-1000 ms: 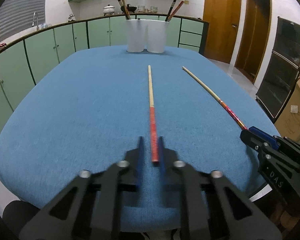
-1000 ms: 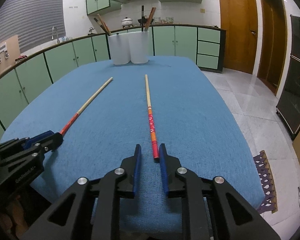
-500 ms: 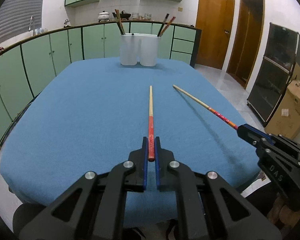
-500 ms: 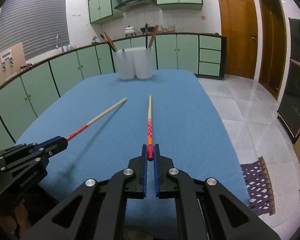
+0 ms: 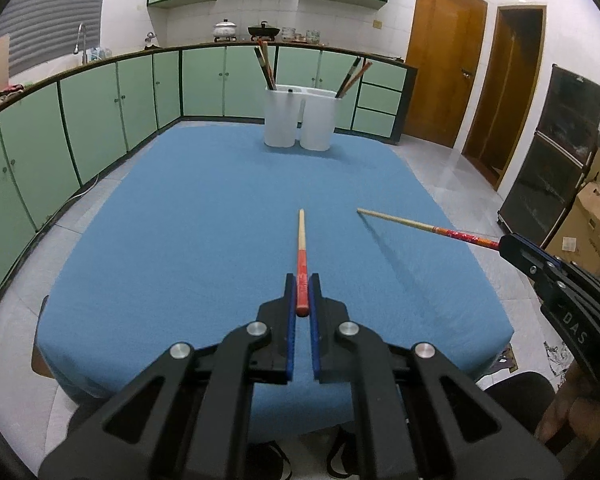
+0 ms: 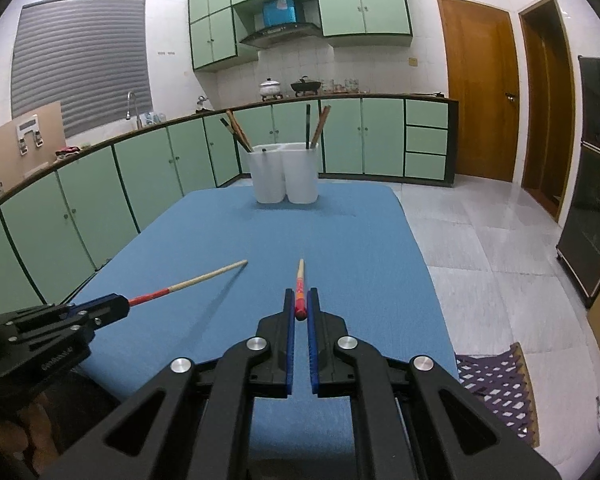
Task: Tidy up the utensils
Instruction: 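Lift both red-patterned chopsticks and carry them over the white holder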
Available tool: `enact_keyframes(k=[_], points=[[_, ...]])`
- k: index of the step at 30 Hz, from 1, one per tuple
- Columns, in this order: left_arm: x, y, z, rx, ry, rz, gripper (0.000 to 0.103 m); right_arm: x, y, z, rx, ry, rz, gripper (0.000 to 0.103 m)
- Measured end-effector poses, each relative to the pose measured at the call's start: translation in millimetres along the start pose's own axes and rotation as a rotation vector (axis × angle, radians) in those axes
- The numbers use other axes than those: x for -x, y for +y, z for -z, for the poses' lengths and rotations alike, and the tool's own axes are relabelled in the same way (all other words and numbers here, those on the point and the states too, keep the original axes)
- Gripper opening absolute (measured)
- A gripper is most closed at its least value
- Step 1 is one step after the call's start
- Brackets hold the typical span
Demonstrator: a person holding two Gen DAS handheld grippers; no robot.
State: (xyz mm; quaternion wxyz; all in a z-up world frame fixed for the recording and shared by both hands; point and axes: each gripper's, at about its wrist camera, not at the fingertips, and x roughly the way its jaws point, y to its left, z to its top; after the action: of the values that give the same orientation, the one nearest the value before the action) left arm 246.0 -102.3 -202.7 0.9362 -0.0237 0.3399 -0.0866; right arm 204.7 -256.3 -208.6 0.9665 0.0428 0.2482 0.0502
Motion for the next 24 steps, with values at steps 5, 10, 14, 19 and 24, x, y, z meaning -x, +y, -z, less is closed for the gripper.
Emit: enact_keyframes(k=[5,10,14,19,24], points=[[14,6,-14,0.004,-0.011,0.000,0.005,4,4,-17,0.023,-0.017,-0.010,0.006],[25,6,-29,-0.015,-0.037,0.002,0.005,3,9,-39,0.051,-0.030,-0.017,0.006],[28,6,-39,-0.030,-0.051,0.006,0.005,-2,12,-54,0.079,-0.030,-0.026,0.006],[28,6,-51,-0.054,-0.065,0.005,0.005,-13,14,-71,0.101,-0.014,-0.039,0.006],[25,6,-66,-0.072,-0.076,0.005,0.005,-24,18,-93,0.144,0.000,-0.049,0.006]])
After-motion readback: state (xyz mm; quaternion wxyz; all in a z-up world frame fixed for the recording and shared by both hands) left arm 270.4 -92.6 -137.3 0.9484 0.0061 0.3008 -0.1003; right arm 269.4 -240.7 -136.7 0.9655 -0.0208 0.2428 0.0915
